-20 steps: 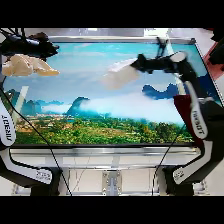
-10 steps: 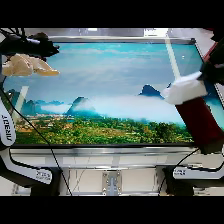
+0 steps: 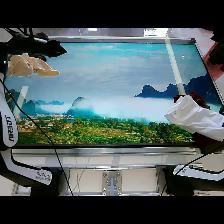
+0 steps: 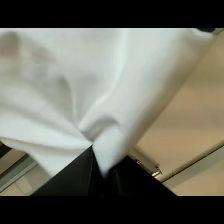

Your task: Fold the shirts.

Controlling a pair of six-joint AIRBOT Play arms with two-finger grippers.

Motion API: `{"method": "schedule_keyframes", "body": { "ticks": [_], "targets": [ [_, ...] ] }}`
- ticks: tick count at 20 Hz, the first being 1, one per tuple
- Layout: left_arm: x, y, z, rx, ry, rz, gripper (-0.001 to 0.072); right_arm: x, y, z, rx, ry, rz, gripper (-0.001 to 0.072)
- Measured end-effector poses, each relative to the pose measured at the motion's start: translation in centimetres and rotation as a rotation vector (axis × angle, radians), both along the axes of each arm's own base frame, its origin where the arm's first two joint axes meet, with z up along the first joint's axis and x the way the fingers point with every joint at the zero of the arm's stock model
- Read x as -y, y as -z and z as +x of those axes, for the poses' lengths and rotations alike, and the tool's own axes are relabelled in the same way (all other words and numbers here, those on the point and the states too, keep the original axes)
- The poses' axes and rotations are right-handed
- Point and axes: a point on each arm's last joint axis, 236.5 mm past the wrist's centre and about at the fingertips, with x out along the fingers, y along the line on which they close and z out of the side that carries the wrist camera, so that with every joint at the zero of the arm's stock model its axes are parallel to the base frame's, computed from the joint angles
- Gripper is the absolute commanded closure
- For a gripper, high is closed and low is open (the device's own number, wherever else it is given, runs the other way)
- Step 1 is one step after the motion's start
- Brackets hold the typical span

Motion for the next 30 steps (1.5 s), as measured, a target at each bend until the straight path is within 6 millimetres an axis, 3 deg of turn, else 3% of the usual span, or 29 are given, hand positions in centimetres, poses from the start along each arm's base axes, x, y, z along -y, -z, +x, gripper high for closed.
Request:
{"method": "schedule_keyframes", "body": {
  "ticks": [2,4,6,8,10,11,13,15,17,19,20,22,24,27,30],
  "targets": [
    [0.3,0.0,0.0,-0.004,-0.003,-0.008,0.0693,0.5,2.0,-0.9,-0.019,0.008,-0.009,0.0451],
    [0.4,-0.1,0.0,-0.004,-0.005,-0.013,0.0693,0.9,3.2,-1.0,-0.014,0.007,-0.02,0.0429],
    [0.5,-0.1,0.0,-0.006,-0.008,-0.017,0.0693,1.6,3.1,-1.4,-0.019,0.014,-0.049,0.043],
    [0.6,-0.2,0.0,-0.011,-0.013,-0.023,0.0693,2.5,1.6,-1.3,0.001,0.025,-0.104,0.043],
    [0.6,-0.2,0.1,-0.014,-0.018,-0.027,0.0693,3.6,-1.3,0.3,0.088,0.015,-0.193,0.0431],
    [0.6,-0.2,0.1,-0.016,-0.02,-0.03,0.0693,4.1,-3.0,1.6,0.154,0.002,-0.243,0.0437],
    [0.6,-0.2,0.1,-0.019,-0.025,-0.034,0.0693,3.4,-6.6,6.1,0.37,-0.045,-0.29,0.0437],
    [0.6,-0.2,0.0,-0.028,-0.032,-0.042,0.0693,-1.2,-9.3,12.7,0.642,-0.164,-0.187,0.0437],
    [0.7,0.0,-0.2,-0.046,-0.033,-0.047,0.0692,-9.6,-11.6,19.0,0.893,-0.342,0.024,0.0437],
    [0.7,0.2,-0.4,-0.062,-0.033,-0.051,0.0693,-17.1,-12.0,22.2,1.013,-0.471,0.202,0.0437],
    [0.7,0.2,-0.5,-0.065,-0.032,-0.05,0.0692,-20.8,-11.2,23.1,1.028,-0.528,0.283,0.0437],
    [0.7,0.3,-0.6,-0.071,-0.031,-0.051,0.0693,-27.2,-8.5,23.6,0.999,-0.614,0.421,0.0437],
    [0.8,0.3,-0.6,-0.073,-0.031,-0.051,0.0692,-32.5,-5.0,22.8,0.925,-0.687,0.524,0.0437],
    [0.8,0.3,-0.6,-0.076,-0.031,-0.052,0.0692,-37.9,-0.9,21.0,0.826,-0.77,0.603,0.0438],
    [0.8,0.4,-0.7,-0.077,-0.031,-0.052,0.0692,-41.7,1.0,19.0,0.749,-0.801,0.661,0.0437]
  ]
}}
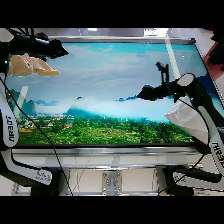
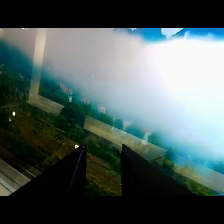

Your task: Fold the shirts.

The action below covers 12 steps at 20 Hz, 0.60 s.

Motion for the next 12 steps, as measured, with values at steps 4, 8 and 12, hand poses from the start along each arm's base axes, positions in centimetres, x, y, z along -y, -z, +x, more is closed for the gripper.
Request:
{"method": "schedule_keyframes", "body": {
  "ticks": [4,8,12],
  "targets": [
    [0.0,0.0,0.0,0.0,0.0,0.0,0.0693,-4.1,0.7,-2.3,-0.05,-0.061,0.018,0.0437],
    [0.0,0.0,0.0,0.0,0.0,0.0,0.0693,-6.3,0.8,-3.7,-0.068,-0.107,0.024,0.0437],
    [0.0,0.0,0.0,0.0,0.0,0.0,0.0693,-7.0,0.8,-4.2,-0.073,-0.119,0.025,0.0437]
  ]
}}
